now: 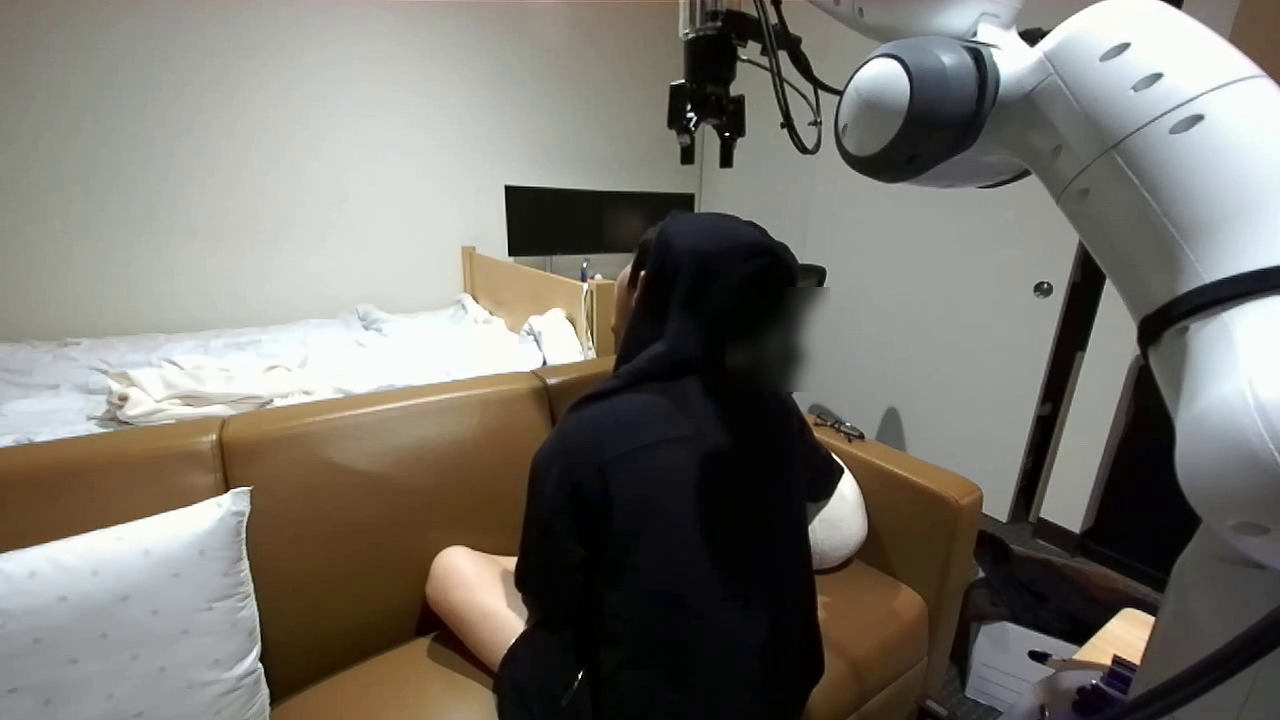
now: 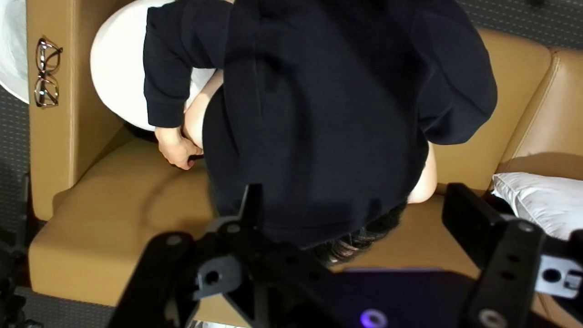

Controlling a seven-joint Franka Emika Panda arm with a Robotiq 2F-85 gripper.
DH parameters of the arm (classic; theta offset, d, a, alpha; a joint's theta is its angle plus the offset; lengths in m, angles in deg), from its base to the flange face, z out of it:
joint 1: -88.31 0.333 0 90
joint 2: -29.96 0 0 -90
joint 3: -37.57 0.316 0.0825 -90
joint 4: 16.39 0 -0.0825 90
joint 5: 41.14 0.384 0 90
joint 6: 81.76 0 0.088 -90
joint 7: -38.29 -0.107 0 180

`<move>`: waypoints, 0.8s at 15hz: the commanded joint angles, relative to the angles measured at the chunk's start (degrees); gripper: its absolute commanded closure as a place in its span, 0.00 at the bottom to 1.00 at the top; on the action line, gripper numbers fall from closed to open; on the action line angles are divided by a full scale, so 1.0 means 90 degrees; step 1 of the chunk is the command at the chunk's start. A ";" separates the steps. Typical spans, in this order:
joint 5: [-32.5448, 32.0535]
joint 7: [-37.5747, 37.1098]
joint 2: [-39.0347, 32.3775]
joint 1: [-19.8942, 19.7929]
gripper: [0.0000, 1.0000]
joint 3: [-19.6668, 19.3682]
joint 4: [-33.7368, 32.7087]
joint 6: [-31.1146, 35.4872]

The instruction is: Put the hood over the person's head

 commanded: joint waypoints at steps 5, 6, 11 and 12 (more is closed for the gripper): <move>0.0146 0.0362 0.0173 0.0249 0.00 0.0242 0.0118 -0.0057; 0.0139 0.0387 0.0184 0.0288 0.00 0.0253 0.0126 -0.0083; 0.0179 0.0665 0.0162 0.0438 0.00 0.0379 0.0153 -0.0115; 0.0192 0.0721 0.0152 0.0463 0.00 0.0413 0.0159 -0.0117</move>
